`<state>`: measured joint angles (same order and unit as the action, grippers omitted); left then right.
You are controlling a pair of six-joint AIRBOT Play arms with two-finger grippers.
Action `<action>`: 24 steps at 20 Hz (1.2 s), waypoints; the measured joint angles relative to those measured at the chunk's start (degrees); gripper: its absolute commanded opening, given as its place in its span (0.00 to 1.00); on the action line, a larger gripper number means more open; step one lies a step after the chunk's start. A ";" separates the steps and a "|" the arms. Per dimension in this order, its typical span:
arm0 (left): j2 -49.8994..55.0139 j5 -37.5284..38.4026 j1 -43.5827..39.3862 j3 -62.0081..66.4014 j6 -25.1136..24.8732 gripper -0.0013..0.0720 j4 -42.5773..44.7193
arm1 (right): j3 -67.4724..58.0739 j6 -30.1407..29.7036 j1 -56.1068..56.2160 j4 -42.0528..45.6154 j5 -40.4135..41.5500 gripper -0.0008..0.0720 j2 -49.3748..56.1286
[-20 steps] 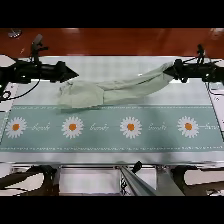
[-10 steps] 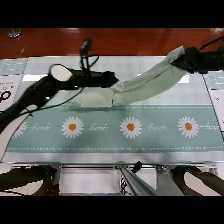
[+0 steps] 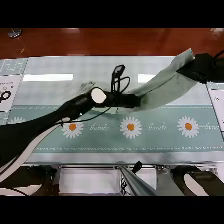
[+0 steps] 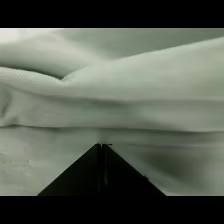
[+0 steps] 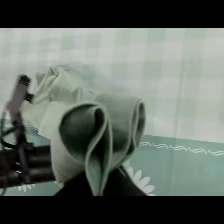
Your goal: Fold the shirts.
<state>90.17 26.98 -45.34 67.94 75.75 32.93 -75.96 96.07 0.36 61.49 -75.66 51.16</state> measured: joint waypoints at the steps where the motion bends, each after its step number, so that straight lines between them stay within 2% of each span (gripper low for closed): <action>1: 0.74 -0.44 -1.11 0.02 0.87 0.04 -0.57 | 0.00 0.61 0.26 0.28 -0.24 0.05 -0.48; 4: 2.45 -2.14 -2.64 0.28 2.34 0.04 -2.62 | 0.00 1.62 0.63 1.09 -0.68 0.05 -1.33; 7: 1.25 -1.14 0.42 0.46 1.81 0.04 -3.37 | 0.07 2.16 0.76 4.39 -0.63 0.05 -1.38; 12: -11.52 1.29 12.44 0.39 -1.03 0.04 6.69 | 2.54 0.76 3.65 8.48 1.60 0.05 2.95; 14: -18.56 3.17 18.62 0.33 -1.42 0.04 11.87 | 3.52 0.42 7.65 8.55 6.82 0.05 6.14; 17: -28.57 8.85 28.04 0.33 -1.81 0.04 19.02 | 4.20 1.09 14.84 6.67 19.15 0.05 12.28; 19: -35.28 13.68 34.45 0.33 -1.84 0.04 23.02 | 4.39 1.75 19.32 3.91 27.10 0.05 17.38; 24: -49.03 22.12 47.10 0.33 -1.68 0.04 28.41 | 4.61 2.60 27.85 -4.96 40.37 0.05 29.66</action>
<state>41.15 49.10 1.76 68.27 74.06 61.34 -71.35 98.67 28.21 56.53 -35.29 80.82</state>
